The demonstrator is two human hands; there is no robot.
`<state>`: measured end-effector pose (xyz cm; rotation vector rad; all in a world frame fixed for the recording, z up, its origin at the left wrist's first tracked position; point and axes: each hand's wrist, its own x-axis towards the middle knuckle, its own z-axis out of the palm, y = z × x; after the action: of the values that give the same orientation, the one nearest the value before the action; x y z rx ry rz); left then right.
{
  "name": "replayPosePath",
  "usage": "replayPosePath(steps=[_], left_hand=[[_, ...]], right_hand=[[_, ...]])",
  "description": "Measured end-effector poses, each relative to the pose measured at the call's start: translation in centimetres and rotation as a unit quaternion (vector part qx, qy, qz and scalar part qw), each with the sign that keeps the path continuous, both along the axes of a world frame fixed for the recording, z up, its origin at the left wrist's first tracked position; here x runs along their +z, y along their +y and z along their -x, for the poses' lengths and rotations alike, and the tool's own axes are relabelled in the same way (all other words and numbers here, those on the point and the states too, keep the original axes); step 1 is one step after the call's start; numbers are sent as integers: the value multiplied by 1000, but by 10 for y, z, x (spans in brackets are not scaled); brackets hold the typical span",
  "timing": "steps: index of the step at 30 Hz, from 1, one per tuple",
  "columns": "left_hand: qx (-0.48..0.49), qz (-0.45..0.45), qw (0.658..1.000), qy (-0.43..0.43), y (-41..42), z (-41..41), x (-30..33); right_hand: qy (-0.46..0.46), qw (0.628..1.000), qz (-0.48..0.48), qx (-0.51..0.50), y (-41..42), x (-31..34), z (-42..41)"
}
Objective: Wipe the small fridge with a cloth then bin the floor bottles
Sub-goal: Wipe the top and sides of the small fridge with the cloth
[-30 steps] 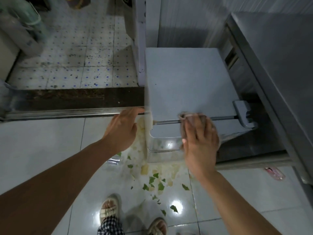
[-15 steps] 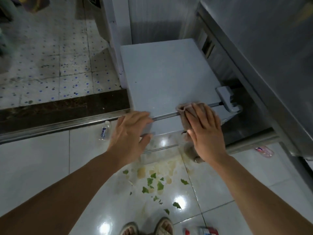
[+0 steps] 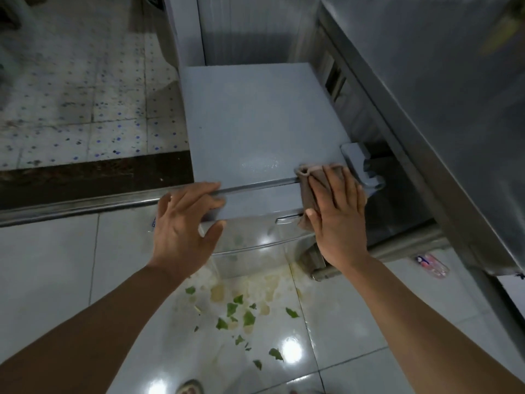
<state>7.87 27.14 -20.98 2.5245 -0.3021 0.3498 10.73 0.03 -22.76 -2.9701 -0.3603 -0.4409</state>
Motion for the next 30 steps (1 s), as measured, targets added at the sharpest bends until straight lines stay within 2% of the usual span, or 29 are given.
replayPosePath(steps=[12,17,23,26,30], left_hand=[[38,65,987,-145,-13,2,-34],[28,122,974,-189,-13,-1,-46],[55,103,963,-245,-10,-8,-59],[67,117,952,-276,-12,-11,-65],[64,153,942,-291,-16,-11,-70]], right_hand=[[-183,973,-127,58,-2,-37,-14],[-260,955,-129,64,2,-50,-19],[-318,939,-117,56,4,-61,-21],[-339,931,-112,73,-7,-65,-26],[-384,913,-135,33,-31,-73,-37]])
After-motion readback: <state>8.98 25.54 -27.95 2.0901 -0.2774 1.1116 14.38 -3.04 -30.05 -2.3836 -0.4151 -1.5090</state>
